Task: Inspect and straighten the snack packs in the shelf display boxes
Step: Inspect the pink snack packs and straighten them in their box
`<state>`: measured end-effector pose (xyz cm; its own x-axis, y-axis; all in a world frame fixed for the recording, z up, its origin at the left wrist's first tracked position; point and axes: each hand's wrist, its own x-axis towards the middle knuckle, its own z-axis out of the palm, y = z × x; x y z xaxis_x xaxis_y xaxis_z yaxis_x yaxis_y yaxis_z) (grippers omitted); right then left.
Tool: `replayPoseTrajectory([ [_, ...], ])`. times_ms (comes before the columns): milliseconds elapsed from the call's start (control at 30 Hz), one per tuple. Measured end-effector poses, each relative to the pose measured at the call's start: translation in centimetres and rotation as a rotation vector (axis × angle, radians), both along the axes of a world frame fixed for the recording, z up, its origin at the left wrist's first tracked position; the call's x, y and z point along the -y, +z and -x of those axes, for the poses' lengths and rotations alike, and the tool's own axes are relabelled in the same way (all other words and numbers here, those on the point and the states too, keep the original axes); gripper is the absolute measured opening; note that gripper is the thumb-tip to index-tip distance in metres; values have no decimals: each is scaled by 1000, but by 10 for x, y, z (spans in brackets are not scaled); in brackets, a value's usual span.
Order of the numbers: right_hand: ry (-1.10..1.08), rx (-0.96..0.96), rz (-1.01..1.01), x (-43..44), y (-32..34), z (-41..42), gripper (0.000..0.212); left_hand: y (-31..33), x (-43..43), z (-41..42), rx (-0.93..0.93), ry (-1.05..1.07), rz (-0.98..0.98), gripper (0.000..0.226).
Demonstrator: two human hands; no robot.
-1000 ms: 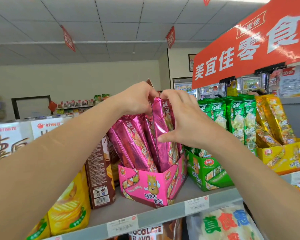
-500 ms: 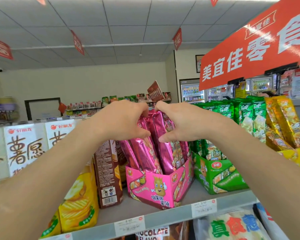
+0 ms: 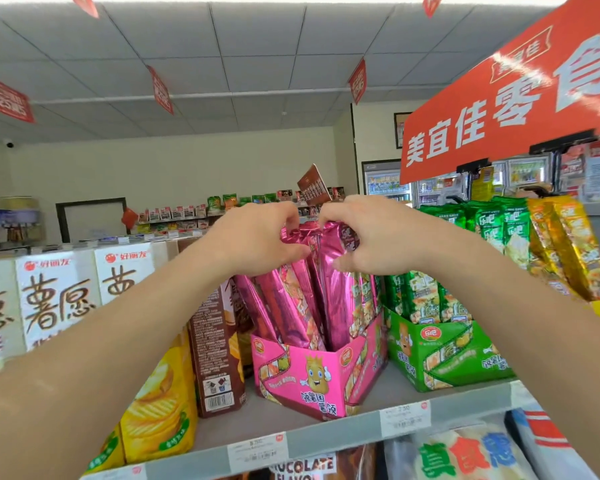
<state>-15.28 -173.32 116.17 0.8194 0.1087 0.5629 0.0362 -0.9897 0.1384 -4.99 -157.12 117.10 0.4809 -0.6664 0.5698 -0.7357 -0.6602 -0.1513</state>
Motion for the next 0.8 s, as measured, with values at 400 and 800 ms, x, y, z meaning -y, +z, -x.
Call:
replayPoseTrajectory([
  [400, 124, 120, -208, 0, -30, -2, 64, 23, -15, 26, 124, -661, 887, 21],
  [800, 281, 266, -431, -15, -55, 27, 73, 18, -26, 58, -19, -810, 1246, 33],
])
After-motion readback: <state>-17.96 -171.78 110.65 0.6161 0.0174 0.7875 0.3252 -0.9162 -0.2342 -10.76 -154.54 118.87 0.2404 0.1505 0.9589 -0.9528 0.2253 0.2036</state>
